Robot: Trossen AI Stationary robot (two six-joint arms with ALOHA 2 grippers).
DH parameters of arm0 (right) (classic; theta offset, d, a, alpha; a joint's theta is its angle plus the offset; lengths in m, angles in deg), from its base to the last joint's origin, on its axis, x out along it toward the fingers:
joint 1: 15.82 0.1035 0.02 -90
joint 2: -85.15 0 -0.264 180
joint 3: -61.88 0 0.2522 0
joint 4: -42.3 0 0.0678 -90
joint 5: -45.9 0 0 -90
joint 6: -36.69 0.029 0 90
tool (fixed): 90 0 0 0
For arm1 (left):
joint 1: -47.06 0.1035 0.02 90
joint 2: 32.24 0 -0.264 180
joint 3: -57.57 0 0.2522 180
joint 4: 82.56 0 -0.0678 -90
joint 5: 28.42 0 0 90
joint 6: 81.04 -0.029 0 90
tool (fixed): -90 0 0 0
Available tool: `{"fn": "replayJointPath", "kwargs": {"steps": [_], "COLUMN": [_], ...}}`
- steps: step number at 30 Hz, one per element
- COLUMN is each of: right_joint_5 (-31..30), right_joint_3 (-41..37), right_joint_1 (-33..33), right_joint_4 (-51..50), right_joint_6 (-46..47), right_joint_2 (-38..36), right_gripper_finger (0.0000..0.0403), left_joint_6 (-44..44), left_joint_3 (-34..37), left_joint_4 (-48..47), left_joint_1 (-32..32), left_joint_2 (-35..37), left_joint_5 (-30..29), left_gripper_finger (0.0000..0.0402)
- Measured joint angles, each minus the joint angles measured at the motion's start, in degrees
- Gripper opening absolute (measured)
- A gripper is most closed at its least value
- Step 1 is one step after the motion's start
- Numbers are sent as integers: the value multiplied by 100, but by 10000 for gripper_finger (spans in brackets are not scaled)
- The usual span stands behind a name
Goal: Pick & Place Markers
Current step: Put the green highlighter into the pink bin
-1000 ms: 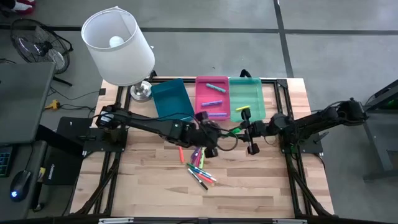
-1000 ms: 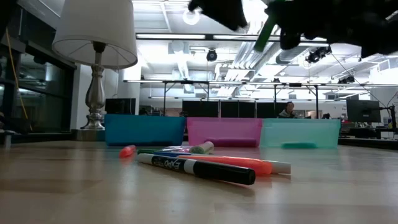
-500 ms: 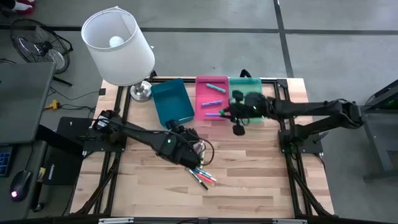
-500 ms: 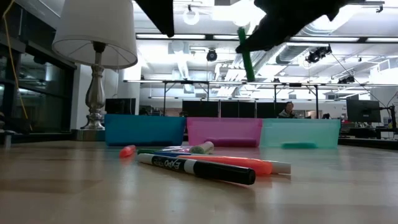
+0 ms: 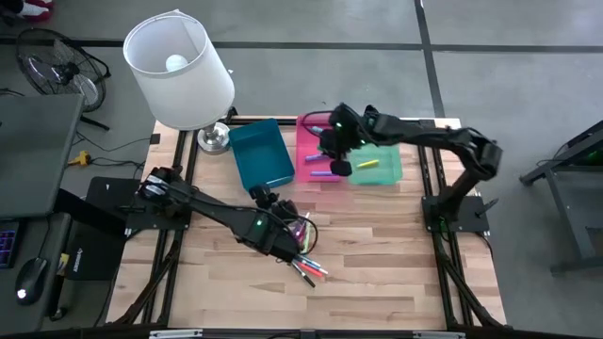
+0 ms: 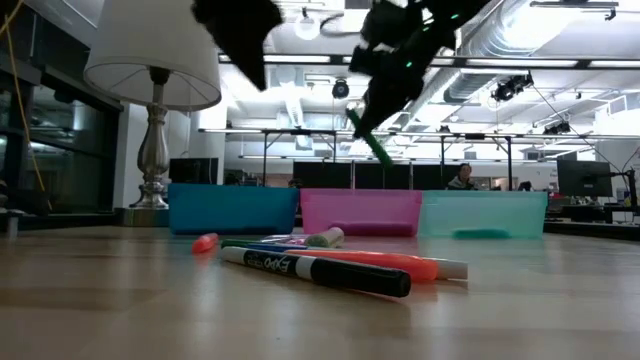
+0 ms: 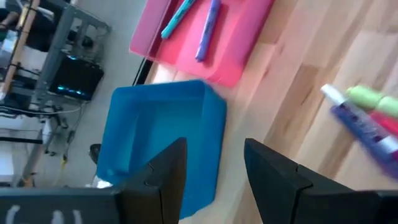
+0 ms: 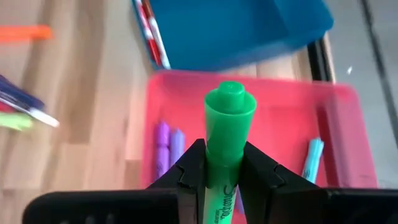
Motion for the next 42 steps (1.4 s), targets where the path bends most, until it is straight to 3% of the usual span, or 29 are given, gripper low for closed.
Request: {"fn": "replayJointPath", "kwargs": {"steps": [5, 13, 16, 19, 22, 30, 38, 42], "right_joint_5": [-2, -149, -185, -188, -131, -73, -89, -455], "right_joint_3": [684, 983, 961, 943, 941, 935, 935, 935], "right_joint_1": [-206, -320, -349, -350, -350, -276, -106, -18], "right_joint_4": [-694, -1032, -1083, -1071, -1068, -1049, -887, -702], "right_joint_6": [-223, -543, -580, -588, -526, -452, -418, -359], "right_joint_2": [687, 1041, 1042, 1043, 1102, 1568, 1756, 1770], "right_gripper_finger": [56, 56, 56, 56, 56, 56, 58, 98], "left_joint_6": [-383, -2267, -2864, -3389, -3797, -4516, -4686, -4789], "left_joint_3": [1597, 4979, 5969, 6556, 6883, 6912, 6925, 6910], "left_joint_4": [1704, 6867, 8677, 10146, 10758, 11404, 11314, 11439], "left_joint_1": [73, 637, 915, 1128, 1390, 2323, 2482, 2476], "left_joint_2": [1034, 3173, 3581, 3636, 3621, 3629, 3456, 3465], "left_joint_5": [97, 1487, 2147, 2446, 2792, 3897, 4283, 4334], "left_gripper_finger": [156, 156, 156, 156, 156, 156, 156, 156]}}
